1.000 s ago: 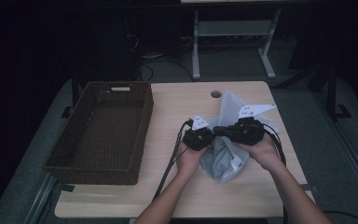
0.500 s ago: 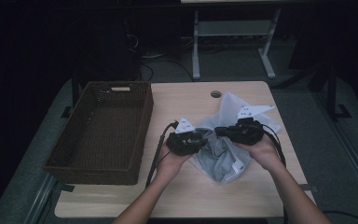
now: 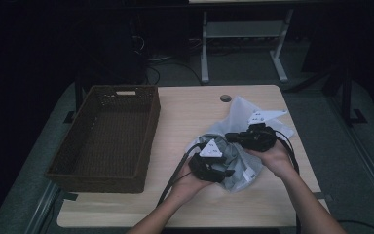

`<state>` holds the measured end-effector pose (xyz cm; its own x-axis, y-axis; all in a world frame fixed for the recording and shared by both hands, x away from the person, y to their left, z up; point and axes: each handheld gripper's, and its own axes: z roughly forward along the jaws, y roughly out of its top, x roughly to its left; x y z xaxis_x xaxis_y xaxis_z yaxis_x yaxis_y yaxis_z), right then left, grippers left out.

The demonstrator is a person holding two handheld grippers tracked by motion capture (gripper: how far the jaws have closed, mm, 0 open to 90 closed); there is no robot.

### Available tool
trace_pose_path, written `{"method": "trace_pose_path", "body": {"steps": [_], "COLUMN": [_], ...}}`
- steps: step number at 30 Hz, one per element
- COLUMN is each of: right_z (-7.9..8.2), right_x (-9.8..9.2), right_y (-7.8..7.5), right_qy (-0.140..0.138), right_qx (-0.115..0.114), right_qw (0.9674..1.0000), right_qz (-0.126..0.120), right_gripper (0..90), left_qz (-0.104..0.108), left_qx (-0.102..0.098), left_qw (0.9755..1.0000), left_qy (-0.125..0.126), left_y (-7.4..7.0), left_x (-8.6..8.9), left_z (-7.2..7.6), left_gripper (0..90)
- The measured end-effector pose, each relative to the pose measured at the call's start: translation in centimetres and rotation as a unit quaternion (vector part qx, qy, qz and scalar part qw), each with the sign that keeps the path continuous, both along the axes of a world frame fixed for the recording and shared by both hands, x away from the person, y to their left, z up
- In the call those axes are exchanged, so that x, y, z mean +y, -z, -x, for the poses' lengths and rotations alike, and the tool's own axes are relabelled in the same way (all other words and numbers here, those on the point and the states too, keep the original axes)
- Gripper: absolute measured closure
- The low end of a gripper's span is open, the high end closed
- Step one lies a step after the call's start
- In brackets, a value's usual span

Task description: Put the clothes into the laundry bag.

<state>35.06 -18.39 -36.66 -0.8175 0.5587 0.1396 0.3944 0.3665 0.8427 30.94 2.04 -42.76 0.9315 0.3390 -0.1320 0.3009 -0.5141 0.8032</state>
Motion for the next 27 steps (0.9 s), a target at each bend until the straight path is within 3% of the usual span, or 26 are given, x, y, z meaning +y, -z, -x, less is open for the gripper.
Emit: {"method": "trace_pose_path", "body": {"steps": [3,5,9,10,12,14,17,19,22,24,27], "right_z": [0.0,-0.1,0.0,0.0,0.0,0.0,0.1,0.2,0.3,0.4,0.6], "right_x": [-0.2,-0.2,0.1,0.1,0.1,0.1,0.1,0.2,0.5,0.6,0.7], "right_y": [0.0,0.0,0.1,0.0,0.0,0.0,-0.1,-0.2,-0.5,-0.6,-0.7], "right_qy": [0.002,0.002,-0.001,-0.001,-0.002,-0.001,-0.004,-0.004,-0.005,-0.005,-0.005], "right_qx": [0.001,0.002,0.002,0.001,0.002,0.002,0.004,0.0,-0.005,-0.006,-0.006], "right_qw": [1.0,1.0,1.0,1.0,1.0,1.0,1.0,1.0,0.9999,0.9999,0.9999], "right_qz": [-0.002,-0.001,0.002,0.002,0.002,-0.001,-0.006,-0.008,-0.009,-0.012,-0.013], "right_gripper": [88.5,88.5,88.5,88.5,88.5,88.5,88.6,88.6,88.6,88.6,88.6], "left_qz": [-0.037,-0.048,-0.061,-0.056,-0.032,-0.014,0.01,0.02,0.027,0.014,0.027], "left_qx": [0.001,-0.004,-0.012,-0.012,-0.012,-0.029,-0.054,-0.056,-0.053,-0.066,-0.054], "left_qw": [0.9992,0.9987,0.998,0.9983,0.9994,0.9991,0.9967,0.995,0.9925,0.9911,0.989], "left_qy": [0.017,0.017,0.014,0.008,-0.007,-0.027,-0.06,-0.08,-0.106,-0.115,-0.135], "left_y": [0.8,1.6,2.3,2.3,1.7,0.6,-1.1,-1.5,-0.9,0.0,1.5], "left_x": [-0.5,-0.8,-1.2,-1.2,-0.8,-0.3,0.5,0.7,0.2,-0.5,-1.4], "left_z": [0.3,0.3,-0.2,-0.5,-0.9,-1.2,-1.9,-2.6,-3.6,-4.0,-4.5], "left_gripper": [36.6,40.3,77.1,85.1,86.6,87.1,87.1,87.1,87.0,86.9,86.2]}}
